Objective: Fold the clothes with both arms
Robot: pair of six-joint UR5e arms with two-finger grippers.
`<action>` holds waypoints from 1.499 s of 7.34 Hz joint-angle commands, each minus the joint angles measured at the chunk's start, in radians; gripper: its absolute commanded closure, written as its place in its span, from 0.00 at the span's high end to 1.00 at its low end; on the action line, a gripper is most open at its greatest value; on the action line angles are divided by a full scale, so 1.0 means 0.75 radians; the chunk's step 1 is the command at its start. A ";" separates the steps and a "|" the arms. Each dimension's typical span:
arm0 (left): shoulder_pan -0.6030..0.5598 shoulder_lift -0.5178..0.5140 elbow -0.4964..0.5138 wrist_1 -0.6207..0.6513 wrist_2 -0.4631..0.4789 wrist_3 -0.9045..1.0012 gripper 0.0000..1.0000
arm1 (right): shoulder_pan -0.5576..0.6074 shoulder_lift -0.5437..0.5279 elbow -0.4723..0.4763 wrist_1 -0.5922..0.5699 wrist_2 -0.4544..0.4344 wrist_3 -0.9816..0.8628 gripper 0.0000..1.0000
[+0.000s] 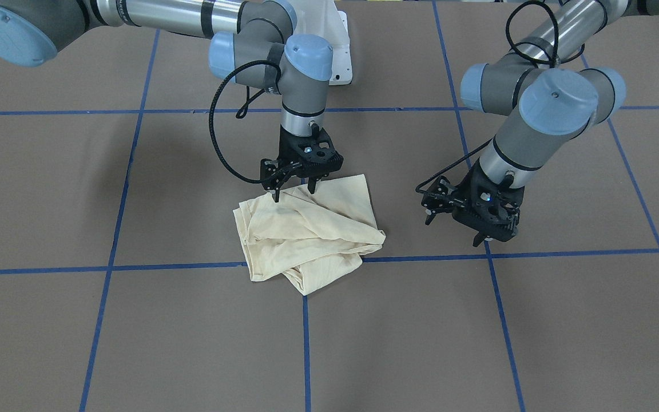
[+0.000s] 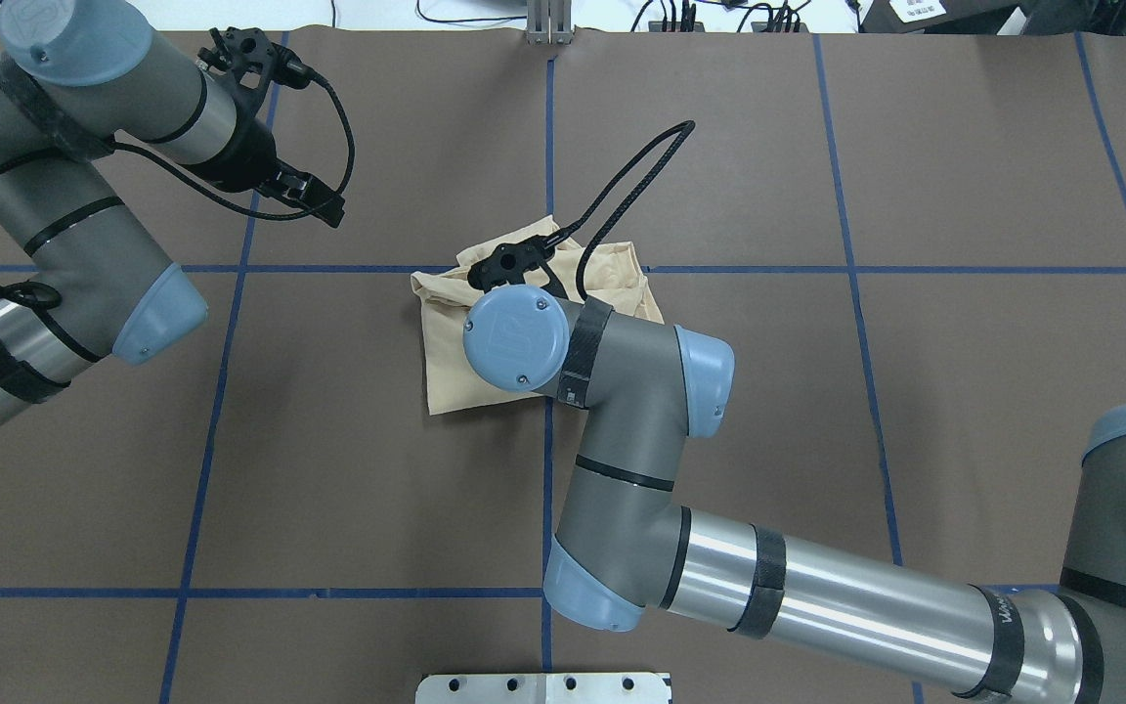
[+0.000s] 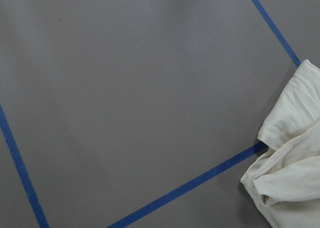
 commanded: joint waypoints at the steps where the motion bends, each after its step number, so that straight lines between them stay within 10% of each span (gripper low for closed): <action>1: 0.000 0.005 -0.002 0.000 -0.037 0.000 1.00 | -0.007 0.026 -0.052 -0.004 -0.022 -0.051 0.53; 2: -0.002 0.011 -0.004 0.000 -0.043 0.000 1.00 | 0.007 0.039 -0.069 -0.004 -0.024 -0.054 0.15; 3: -0.002 0.013 -0.006 0.000 -0.045 0.000 1.00 | 0.037 0.047 -0.067 -0.004 -0.024 -0.054 0.00; 8: -0.002 0.017 -0.008 0.000 -0.045 -0.014 1.00 | 0.201 0.098 -0.154 0.025 -0.038 -0.080 0.00; 9: -0.002 0.021 -0.012 0.000 -0.047 -0.012 1.00 | 0.221 0.171 -0.329 0.203 -0.048 -0.070 0.31; 10: -0.002 0.029 -0.014 0.000 -0.055 -0.012 1.00 | 0.228 0.180 -0.400 0.341 -0.050 -0.058 0.99; 11: -0.002 0.029 -0.014 0.000 -0.057 -0.012 1.00 | 0.246 0.214 -0.400 0.346 -0.044 -0.052 1.00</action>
